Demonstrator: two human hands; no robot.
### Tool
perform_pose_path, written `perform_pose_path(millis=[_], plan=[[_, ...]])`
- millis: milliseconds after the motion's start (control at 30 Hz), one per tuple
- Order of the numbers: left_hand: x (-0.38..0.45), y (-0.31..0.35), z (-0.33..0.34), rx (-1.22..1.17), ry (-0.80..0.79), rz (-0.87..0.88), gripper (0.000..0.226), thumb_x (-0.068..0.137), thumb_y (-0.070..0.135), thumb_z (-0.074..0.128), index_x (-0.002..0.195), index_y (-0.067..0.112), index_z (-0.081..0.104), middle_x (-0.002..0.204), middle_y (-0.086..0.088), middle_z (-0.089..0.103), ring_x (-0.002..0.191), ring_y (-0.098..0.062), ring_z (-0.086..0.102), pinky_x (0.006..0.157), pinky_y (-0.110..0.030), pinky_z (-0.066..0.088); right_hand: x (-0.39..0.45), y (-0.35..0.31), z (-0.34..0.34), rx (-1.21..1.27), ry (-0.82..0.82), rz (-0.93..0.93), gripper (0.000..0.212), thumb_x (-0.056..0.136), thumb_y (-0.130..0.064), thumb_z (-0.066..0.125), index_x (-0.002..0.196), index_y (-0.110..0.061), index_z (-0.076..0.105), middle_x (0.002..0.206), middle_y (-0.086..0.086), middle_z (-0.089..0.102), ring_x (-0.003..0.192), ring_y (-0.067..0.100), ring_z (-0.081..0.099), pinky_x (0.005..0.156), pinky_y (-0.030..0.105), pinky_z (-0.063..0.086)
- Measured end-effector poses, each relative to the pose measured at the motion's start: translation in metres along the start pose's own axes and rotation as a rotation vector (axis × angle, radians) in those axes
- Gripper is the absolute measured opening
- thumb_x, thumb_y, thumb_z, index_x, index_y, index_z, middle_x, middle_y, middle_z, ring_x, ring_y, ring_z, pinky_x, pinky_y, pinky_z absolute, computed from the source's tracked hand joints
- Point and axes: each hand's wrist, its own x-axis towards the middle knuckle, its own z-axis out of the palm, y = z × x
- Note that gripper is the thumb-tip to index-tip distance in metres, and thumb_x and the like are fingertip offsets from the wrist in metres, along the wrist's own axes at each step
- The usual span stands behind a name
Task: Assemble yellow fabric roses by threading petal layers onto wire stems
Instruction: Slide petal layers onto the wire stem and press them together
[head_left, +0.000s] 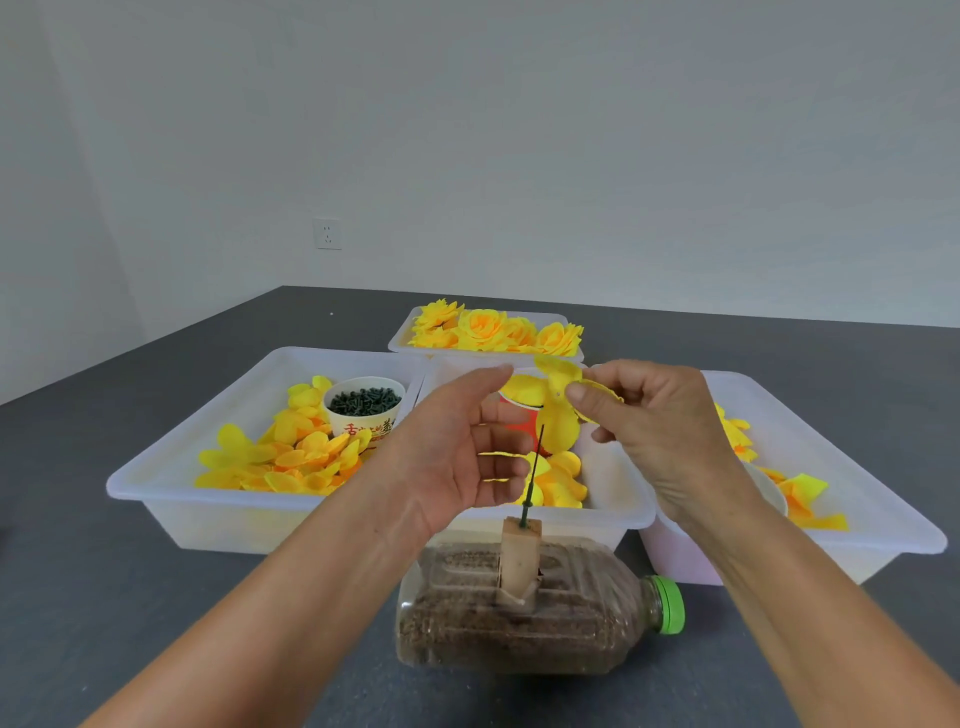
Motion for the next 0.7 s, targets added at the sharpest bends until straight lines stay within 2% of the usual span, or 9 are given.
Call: perform_pose_path(millis=[100, 200, 333, 600, 700], plan=[[-0.005, -0.010, -0.001, 0.098, 0.060, 0.069, 0.009, 0.083, 0.016, 0.061, 0.081, 0.008, 0.062, 0.056, -0.004, 0.055, 0.043, -0.015, 0.049, 0.043, -0.020, 0.044, -0.004, 0.002, 0.004, 0.052, -0.017, 0.066, 0.029, 0.080, -0.002, 0.069, 0.065, -0.027, 0.069, 0.055, -0.012, 0.066, 0.047, -0.002, 0.055, 0.046, 0.013, 0.046], [-0.005, -0.019, 0.001, 0.236, 0.087, 0.170, 0.011, 0.078, 0.005, 0.070, 0.071, 0.010, 0.064, 0.055, 0.000, 0.056, 0.042, -0.011, 0.049, 0.044, -0.020, 0.045, -0.006, 0.003, 0.006, 0.060, -0.044, 0.109, 0.026, 0.080, -0.004, 0.070, 0.066, -0.026, 0.070, 0.056, -0.009, 0.067, 0.049, 0.000, 0.057, 0.048, 0.014, 0.047], [-0.004, -0.023, 0.002, 0.272, 0.115, 0.231, 0.013, 0.076, 0.007, 0.074, 0.067, 0.009, 0.066, 0.054, 0.002, 0.058, 0.042, -0.007, 0.049, 0.044, -0.018, 0.046, -0.008, 0.003, 0.008, 0.068, -0.077, 0.130, 0.022, 0.079, -0.004, 0.070, 0.069, -0.023, 0.070, 0.056, -0.008, 0.067, 0.051, 0.001, 0.058, 0.050, 0.016, 0.049], [-0.007, -0.022, 0.003, 0.246, 0.113, 0.210, 0.011, 0.078, 0.008, 0.073, 0.069, 0.007, 0.066, 0.055, 0.000, 0.062, 0.043, -0.008, 0.052, 0.045, -0.018, 0.046, -0.012, 0.000, 0.007, 0.108, -0.131, 0.133, 0.017, 0.075, -0.006, 0.072, 0.074, -0.023, 0.072, 0.066, -0.004, 0.071, 0.061, 0.008, 0.058, 0.057, 0.020, 0.050], [-0.007, -0.022, 0.004, 0.242, 0.118, 0.208, 0.013, 0.078, 0.007, 0.073, 0.067, 0.008, 0.066, 0.053, 0.000, 0.061, 0.042, -0.007, 0.052, 0.045, -0.018, 0.046, -0.013, -0.001, 0.006, 0.128, -0.140, 0.117, 0.019, 0.075, -0.004, 0.072, 0.074, -0.023, 0.072, 0.064, -0.007, 0.070, 0.057, 0.003, 0.058, 0.056, 0.017, 0.049]])
